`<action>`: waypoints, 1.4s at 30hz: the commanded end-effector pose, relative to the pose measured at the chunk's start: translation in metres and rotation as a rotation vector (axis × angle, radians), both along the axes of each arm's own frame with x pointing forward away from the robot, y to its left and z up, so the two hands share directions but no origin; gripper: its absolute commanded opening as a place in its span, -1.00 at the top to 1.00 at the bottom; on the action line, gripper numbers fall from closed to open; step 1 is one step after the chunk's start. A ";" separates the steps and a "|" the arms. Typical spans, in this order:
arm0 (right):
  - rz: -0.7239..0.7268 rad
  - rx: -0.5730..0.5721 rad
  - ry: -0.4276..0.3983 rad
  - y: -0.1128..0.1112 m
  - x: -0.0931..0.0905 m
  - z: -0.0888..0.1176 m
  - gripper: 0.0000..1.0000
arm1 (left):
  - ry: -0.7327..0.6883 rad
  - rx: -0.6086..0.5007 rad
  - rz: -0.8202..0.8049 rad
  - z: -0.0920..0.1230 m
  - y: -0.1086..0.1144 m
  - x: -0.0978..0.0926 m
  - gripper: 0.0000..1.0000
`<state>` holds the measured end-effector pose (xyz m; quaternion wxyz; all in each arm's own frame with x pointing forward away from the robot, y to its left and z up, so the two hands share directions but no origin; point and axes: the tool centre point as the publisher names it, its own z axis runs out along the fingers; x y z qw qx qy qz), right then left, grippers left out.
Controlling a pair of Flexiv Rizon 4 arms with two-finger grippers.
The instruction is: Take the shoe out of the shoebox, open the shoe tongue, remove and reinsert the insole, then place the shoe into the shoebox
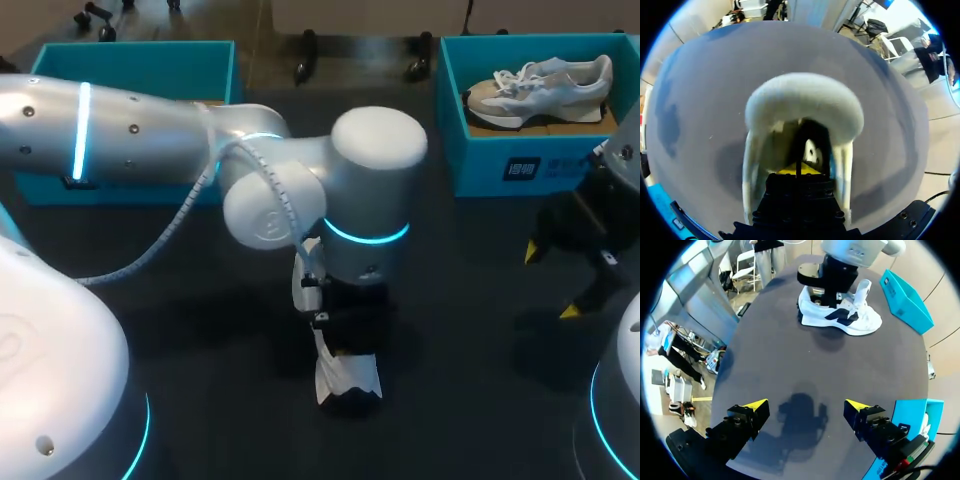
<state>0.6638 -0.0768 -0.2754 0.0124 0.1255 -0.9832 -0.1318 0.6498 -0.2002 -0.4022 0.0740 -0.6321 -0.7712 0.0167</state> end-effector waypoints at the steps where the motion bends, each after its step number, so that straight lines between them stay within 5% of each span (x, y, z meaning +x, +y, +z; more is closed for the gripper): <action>1: -0.001 -0.003 -0.002 0.000 -0.001 -0.001 -1.00 | -0.008 -0.085 0.008 0.022 0.011 0.001 1.00; 7: -0.001 -0.003 -0.002 0.000 -0.001 -0.001 -1.00 | 0.043 -0.132 0.005 0.032 0.009 -0.009 1.00; 18: -0.001 -0.003 -0.002 0.000 -0.001 -0.001 -1.00 | 0.012 0.039 -0.077 0.008 0.009 -0.027 1.00; 29: -0.001 -0.003 -0.002 0.000 -0.001 -0.001 -1.00 | 0.018 -0.020 -0.022 -0.022 0.015 -0.023 1.00; 42: -0.001 -0.003 -0.002 0.000 -0.001 -0.001 -1.00 | -0.005 -0.130 0.051 0.005 0.005 -0.009 1.00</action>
